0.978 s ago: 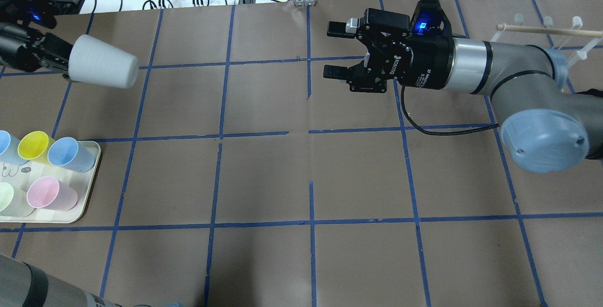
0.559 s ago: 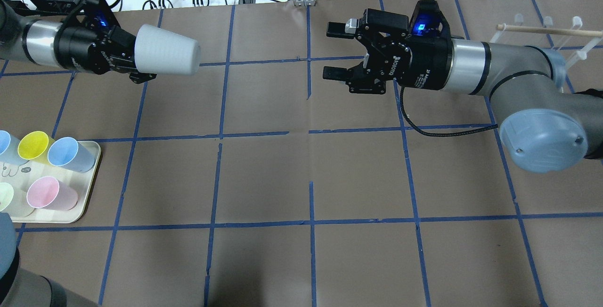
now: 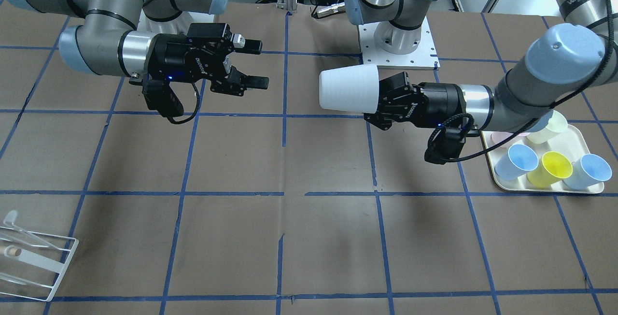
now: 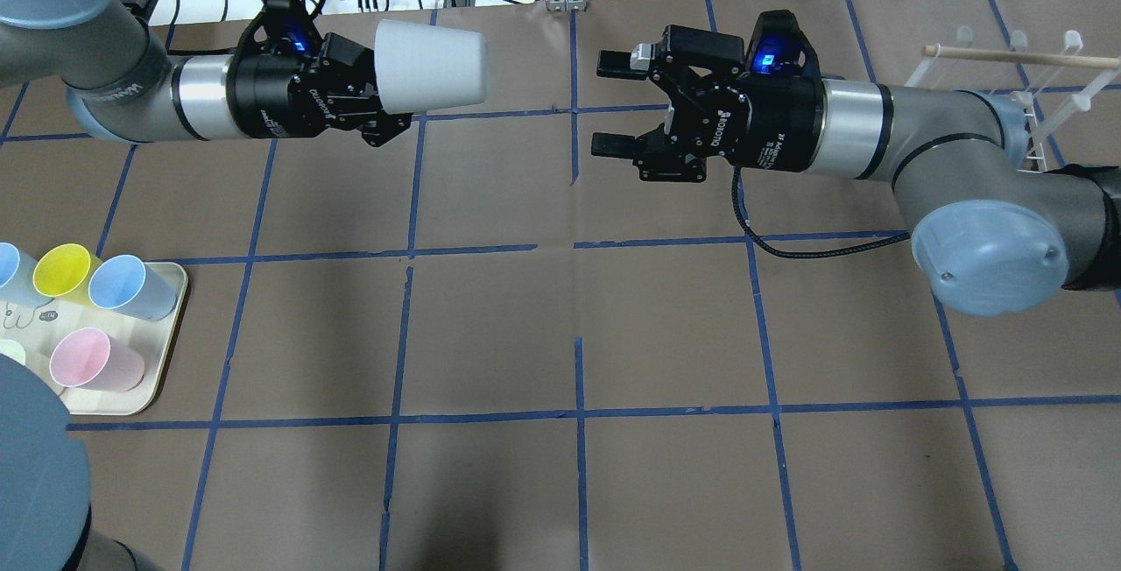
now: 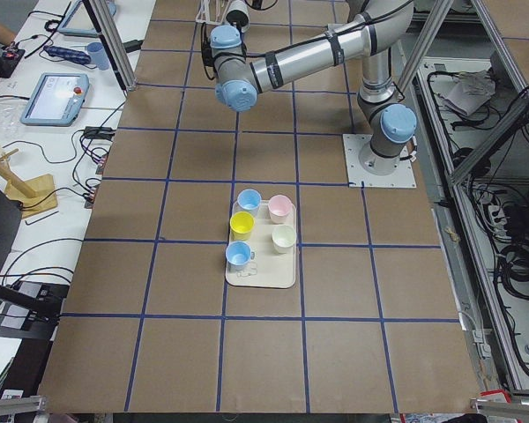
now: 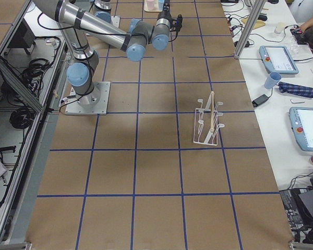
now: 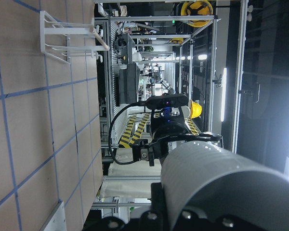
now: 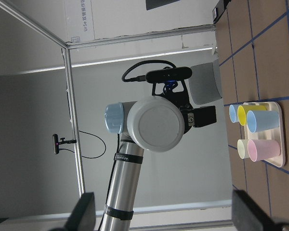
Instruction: Transfer IKEA cup to right arm and place on rack
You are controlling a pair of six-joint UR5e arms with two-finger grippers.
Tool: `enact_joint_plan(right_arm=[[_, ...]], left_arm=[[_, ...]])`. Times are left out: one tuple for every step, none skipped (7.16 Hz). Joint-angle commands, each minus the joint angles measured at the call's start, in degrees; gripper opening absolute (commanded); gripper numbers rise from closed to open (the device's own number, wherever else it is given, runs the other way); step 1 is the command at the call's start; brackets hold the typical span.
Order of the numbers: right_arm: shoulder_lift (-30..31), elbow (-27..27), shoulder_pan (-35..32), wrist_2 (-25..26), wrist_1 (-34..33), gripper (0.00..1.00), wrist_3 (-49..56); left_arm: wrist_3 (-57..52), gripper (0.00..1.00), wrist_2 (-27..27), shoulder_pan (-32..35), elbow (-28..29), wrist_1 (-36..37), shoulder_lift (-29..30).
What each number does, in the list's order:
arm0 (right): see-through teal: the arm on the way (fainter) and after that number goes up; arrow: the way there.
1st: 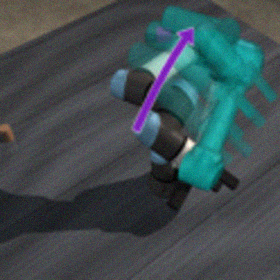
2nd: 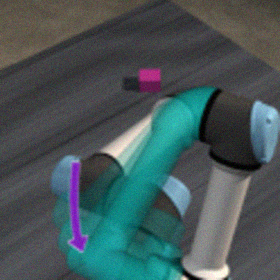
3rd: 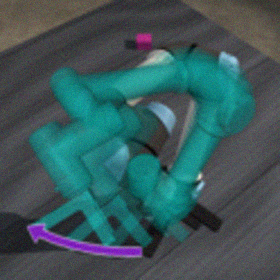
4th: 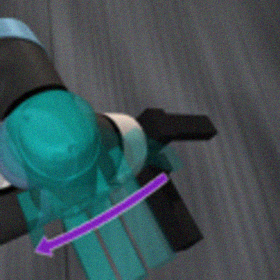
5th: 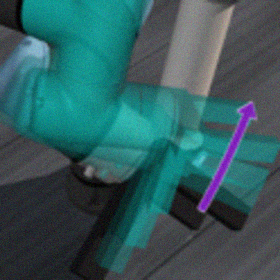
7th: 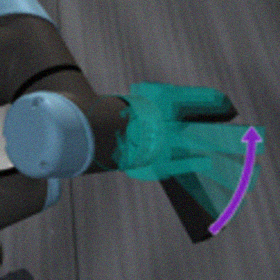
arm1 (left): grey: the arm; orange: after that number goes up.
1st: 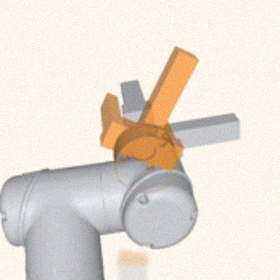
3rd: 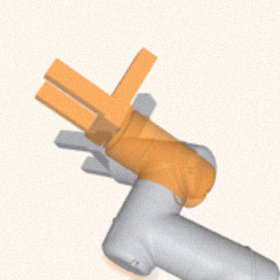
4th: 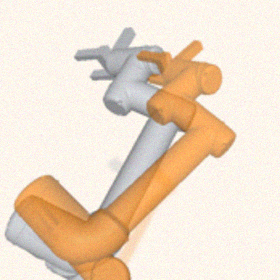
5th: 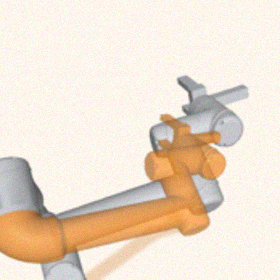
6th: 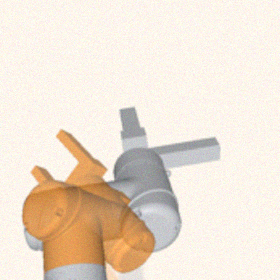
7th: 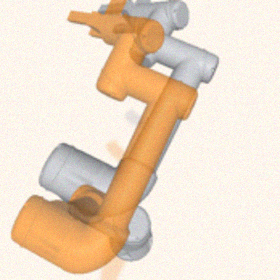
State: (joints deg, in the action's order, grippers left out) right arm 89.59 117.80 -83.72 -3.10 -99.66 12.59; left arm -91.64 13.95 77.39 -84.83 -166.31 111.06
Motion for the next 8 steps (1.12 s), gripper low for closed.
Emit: enact_joint_plan(right_arm=[[-0.30,-0.38,-0.39,-0.06,-0.09,1.00,-1.85],[-0.21,-0.47,-0.47,-0.15,-0.18,1.00,-2.74],[-0.38,-0.47,-0.74,-0.15,-0.18,1.00,-2.75],[-0.56,-0.73,-1.44,-0.24,-0.36,1.00,-3.71],[-1.52,-1.86,-1.36,-1.89,-1.84,1.00,-7.02],[-2.57,-3.09,-1.27,-1.91,-3.24,1.00,-8.88],[-3.37,-3.11,-1.27,-2.00,-3.87,1.00,-8.90],[-3.90,-3.19,-1.27,-2.17,-3.96,1.00,-8.99]], left_arm=[[-1.79,0.00,-7.33,4.86,-0.16,-1.65,0.04],[-2.14,0.00,-10.58,6.88,-0.08,-2.08,0.12],[-2.14,0.00,-12.09,8.38,-0.16,-2.09,0.04],[-2.23,0.00,-12.02,8.65,-0.08,-2.87,-0.14],[-2.32,0.00,-11.93,8.74,-0.08,-3.92,-0.40],[-2.67,0.00,-11.58,8.83,-0.16,-4.54,-1.27],[-3.28,0.00,-11.15,8.83,-0.34,-6.46,-1.46],[-4.07,0.00,-10.97,8.83,-0.25,-8.31,-1.54]])
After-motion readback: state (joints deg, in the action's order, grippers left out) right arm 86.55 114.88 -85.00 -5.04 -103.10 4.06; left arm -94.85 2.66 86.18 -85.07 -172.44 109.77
